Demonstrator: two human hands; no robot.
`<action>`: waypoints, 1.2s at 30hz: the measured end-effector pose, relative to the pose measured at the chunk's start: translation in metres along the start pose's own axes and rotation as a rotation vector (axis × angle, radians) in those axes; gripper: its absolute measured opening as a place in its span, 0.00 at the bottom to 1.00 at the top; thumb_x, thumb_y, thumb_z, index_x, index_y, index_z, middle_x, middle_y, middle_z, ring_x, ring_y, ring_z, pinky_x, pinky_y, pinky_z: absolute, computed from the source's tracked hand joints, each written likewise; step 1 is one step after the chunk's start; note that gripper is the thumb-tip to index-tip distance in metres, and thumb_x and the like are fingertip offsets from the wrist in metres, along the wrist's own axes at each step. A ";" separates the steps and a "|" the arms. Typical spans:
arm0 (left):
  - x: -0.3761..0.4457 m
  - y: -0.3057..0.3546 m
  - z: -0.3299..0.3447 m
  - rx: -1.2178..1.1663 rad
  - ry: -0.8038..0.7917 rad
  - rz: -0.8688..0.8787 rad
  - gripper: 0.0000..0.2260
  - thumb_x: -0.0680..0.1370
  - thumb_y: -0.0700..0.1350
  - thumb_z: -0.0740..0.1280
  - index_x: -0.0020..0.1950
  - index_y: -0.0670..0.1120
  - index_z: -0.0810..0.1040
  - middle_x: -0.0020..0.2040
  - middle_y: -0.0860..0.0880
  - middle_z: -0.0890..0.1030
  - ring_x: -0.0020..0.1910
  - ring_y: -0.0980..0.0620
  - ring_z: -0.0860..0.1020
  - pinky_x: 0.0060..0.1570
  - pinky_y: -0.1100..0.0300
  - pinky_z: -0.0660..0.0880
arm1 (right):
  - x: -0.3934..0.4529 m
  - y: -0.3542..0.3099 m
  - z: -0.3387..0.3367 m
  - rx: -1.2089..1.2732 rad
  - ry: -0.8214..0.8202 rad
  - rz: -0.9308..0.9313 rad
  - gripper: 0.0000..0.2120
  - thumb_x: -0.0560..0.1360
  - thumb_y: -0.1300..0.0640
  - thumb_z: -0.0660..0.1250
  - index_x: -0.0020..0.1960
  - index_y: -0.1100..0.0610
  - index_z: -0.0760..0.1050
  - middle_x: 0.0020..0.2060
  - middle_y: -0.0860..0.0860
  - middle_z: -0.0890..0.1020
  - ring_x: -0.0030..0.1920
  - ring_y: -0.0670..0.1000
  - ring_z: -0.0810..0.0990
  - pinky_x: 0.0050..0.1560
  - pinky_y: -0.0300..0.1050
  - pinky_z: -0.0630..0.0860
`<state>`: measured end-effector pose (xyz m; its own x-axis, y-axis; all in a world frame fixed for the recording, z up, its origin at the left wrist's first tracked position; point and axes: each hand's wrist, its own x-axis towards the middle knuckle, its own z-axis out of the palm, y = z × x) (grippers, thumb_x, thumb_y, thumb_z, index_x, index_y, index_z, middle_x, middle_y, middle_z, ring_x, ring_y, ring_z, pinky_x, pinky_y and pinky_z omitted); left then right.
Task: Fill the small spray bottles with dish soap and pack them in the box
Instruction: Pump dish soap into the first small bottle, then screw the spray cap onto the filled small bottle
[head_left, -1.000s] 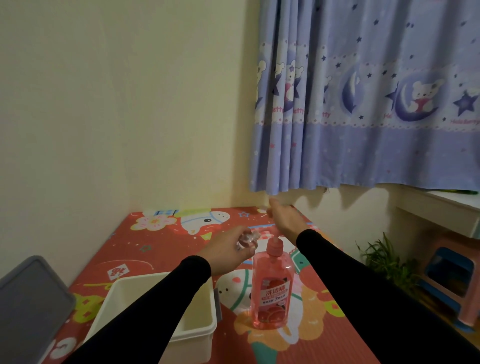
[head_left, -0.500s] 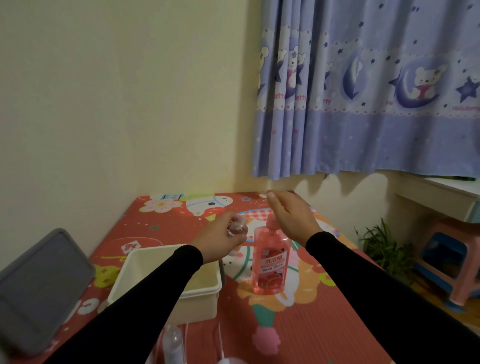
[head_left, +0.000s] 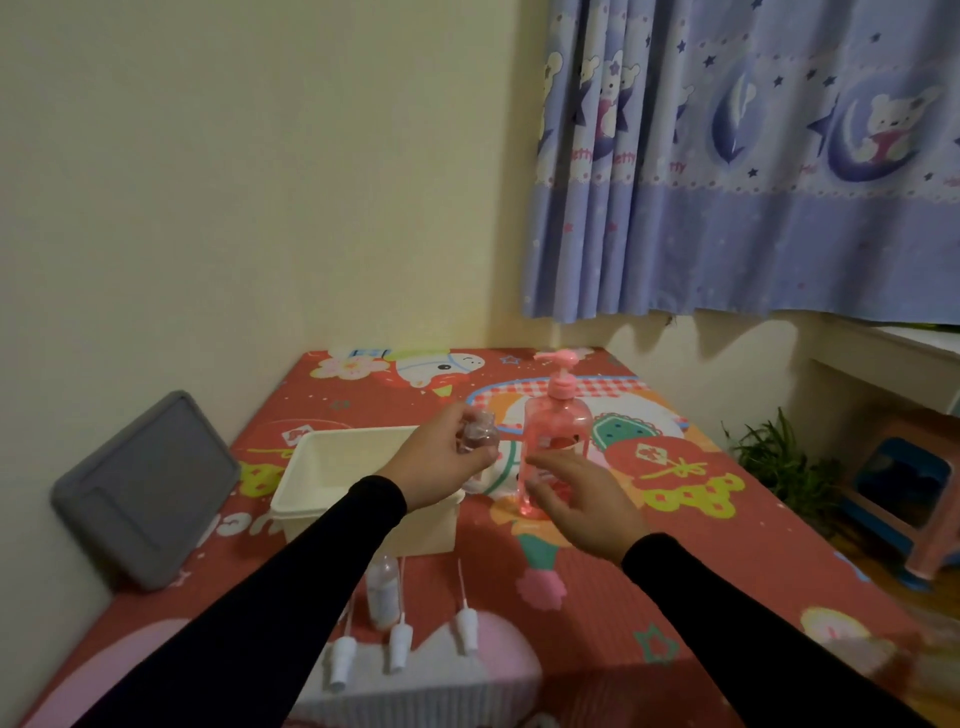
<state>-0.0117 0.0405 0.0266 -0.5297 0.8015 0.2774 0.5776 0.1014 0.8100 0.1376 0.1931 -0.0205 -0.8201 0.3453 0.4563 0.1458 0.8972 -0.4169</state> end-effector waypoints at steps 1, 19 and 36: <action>-0.005 -0.001 0.001 0.007 0.002 -0.010 0.13 0.76 0.47 0.70 0.58 0.51 0.71 0.55 0.53 0.78 0.54 0.52 0.79 0.54 0.55 0.76 | -0.008 0.000 0.008 0.001 -0.034 -0.015 0.20 0.77 0.44 0.61 0.63 0.53 0.77 0.60 0.48 0.80 0.59 0.48 0.78 0.60 0.43 0.74; -0.046 -0.011 -0.004 0.020 0.008 -0.036 0.12 0.76 0.47 0.68 0.58 0.51 0.71 0.53 0.53 0.79 0.53 0.53 0.79 0.54 0.55 0.75 | -0.051 -0.020 0.082 -0.119 -0.438 -0.545 0.18 0.72 0.58 0.59 0.57 0.51 0.81 0.59 0.52 0.80 0.59 0.53 0.79 0.56 0.46 0.76; -0.043 -0.018 0.001 -0.002 0.022 -0.034 0.12 0.73 0.50 0.69 0.55 0.53 0.72 0.49 0.54 0.81 0.51 0.49 0.80 0.53 0.54 0.76 | -0.014 -0.029 0.021 0.378 0.117 0.028 0.08 0.79 0.51 0.62 0.57 0.49 0.75 0.47 0.42 0.82 0.47 0.38 0.80 0.49 0.41 0.77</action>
<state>0.0011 0.0048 0.0001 -0.5625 0.7844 0.2612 0.5576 0.1267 0.8204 0.1334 0.1565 -0.0317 -0.7468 0.4169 0.5181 -0.0645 0.7300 -0.6803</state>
